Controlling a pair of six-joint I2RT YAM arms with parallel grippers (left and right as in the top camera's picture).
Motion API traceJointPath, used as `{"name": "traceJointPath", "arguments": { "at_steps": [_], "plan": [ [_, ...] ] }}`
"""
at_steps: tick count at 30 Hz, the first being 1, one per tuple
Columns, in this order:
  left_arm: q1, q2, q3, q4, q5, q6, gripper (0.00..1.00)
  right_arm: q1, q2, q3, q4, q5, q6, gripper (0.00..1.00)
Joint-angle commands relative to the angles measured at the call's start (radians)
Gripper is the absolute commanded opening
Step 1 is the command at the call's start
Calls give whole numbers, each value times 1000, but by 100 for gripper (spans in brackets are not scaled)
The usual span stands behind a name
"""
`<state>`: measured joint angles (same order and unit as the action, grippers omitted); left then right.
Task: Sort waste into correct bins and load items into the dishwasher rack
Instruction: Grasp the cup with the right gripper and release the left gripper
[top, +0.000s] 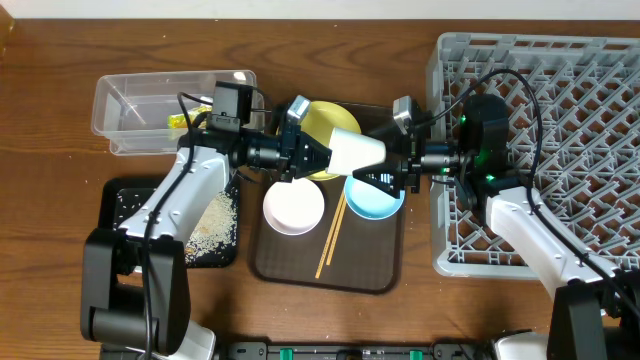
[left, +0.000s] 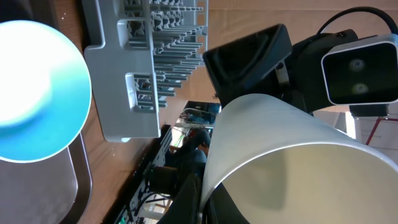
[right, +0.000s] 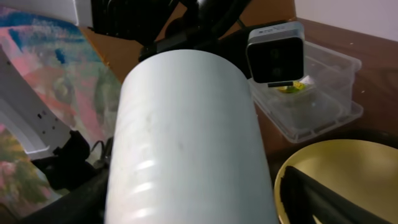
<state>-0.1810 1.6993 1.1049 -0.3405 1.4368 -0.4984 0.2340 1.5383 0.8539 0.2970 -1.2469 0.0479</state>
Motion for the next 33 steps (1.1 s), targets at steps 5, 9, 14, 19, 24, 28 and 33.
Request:
{"name": "traceJointPath", "arguments": {
  "at_steps": [5, 9, 14, 19, 24, 28, 33],
  "plan": [
    [-12, 1, 12, 0, 22, 4, 8, 5, 1, 13, 2, 16, 7, 63],
    [-12, 1, 12, -2, -55, 9, 17, 5, 1, 13, -2, 16, 8, 57],
    [-10, 1, 12, -41, -268, 65, 27, 2, 1, 13, -9, 124, 90, 41],
    [13, -15, 12, -161, -547, 143, 36, 2, 1, 13, -60, 309, 98, 31],
    [61, -93, 12, -243, -728, 200, 37, -7, -16, 20, -63, 432, 98, 16],
    [98, -188, 12, -276, -858, 218, 37, -22, -60, 72, -154, 562, 97, 2],
    [137, -275, 12, -307, -964, 217, 37, -51, -87, 229, -432, 797, 83, 1]
  ]
}}
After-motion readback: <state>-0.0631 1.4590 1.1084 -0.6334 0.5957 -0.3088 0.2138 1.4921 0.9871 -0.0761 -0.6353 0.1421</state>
